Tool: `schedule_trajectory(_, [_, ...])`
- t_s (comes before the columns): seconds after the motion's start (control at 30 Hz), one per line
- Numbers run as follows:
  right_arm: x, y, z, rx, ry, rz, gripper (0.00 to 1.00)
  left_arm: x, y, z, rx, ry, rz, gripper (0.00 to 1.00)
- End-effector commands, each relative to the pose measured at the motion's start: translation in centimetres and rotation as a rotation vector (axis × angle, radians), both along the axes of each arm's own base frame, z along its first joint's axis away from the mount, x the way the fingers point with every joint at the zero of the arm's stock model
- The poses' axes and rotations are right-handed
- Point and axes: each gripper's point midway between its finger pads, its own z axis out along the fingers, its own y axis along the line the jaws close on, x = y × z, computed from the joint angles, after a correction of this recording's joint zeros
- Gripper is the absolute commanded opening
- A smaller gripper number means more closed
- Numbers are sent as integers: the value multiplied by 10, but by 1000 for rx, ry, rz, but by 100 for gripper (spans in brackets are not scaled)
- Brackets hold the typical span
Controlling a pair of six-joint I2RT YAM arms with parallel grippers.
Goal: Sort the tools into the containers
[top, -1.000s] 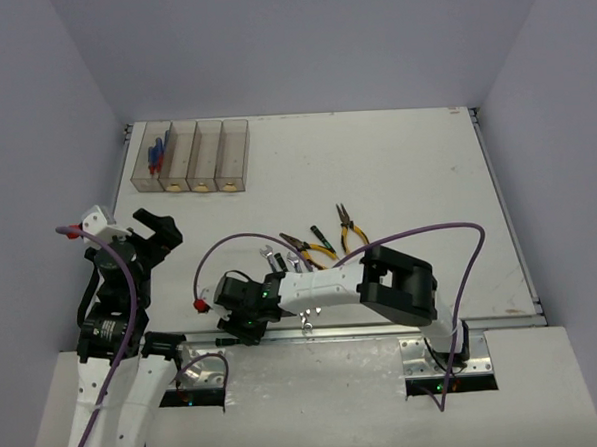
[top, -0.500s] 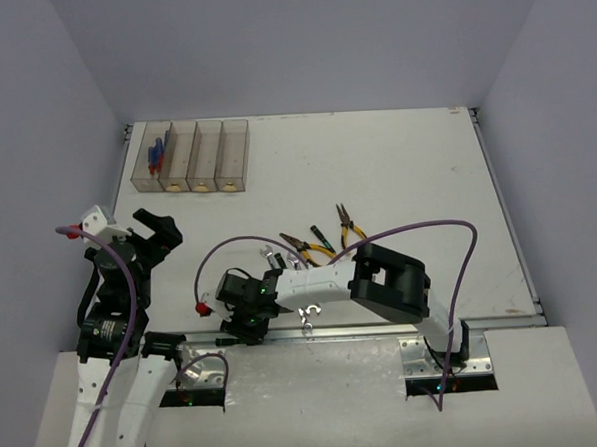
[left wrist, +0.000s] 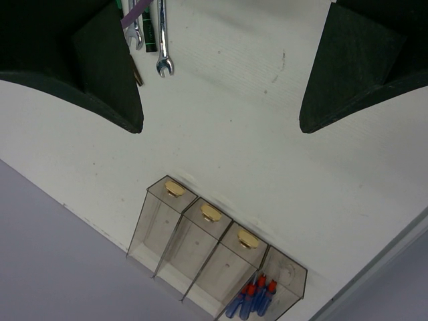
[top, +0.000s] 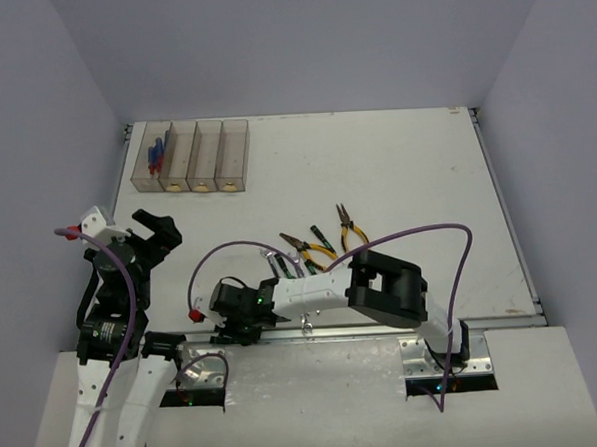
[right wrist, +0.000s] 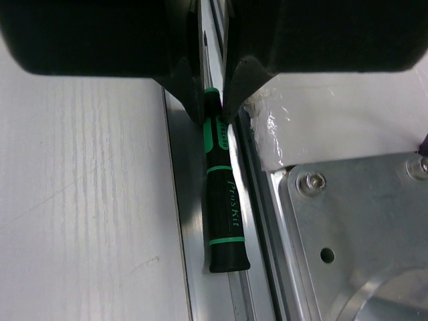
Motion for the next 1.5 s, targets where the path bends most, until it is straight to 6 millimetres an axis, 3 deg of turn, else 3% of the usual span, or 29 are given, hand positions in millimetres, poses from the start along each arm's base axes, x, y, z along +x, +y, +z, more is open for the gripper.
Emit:
schedule_trajectory(0.0, [16, -20, -27, -60, -98, -111, 2, 3, -4, 23, -1, -76, -21, 100])
schedule_trajectory(0.13, [22, -14, 2, 21, -130, -137, 0, 3, -4, 22, -1, -76, -21, 100])
schedule_trajectory(0.33, [22, -11, 22, 64, -137, -135, 0, 2, -4, 23, 0, -80, -23, 100])
schedule_trajectory(1.0, [16, -8, 65, 161, -119, -88, 0, 4, -4, 22, 1, -77, -25, 100])
schedule_trajectory(1.13, [29, -15, 80, 186, -131, -141, 0, 4, -5, 23, -1, -79, -27, 100])
schedule_trajectory(1.3, [68, -34, 109, 237, -128, -289, 0, 8, -20, 26, -32, -80, -106, 100])
schedule_trajectory(1.47, [117, -64, 152, 306, -81, -485, 0, 16, -84, 34, -147, -147, -437, 100])
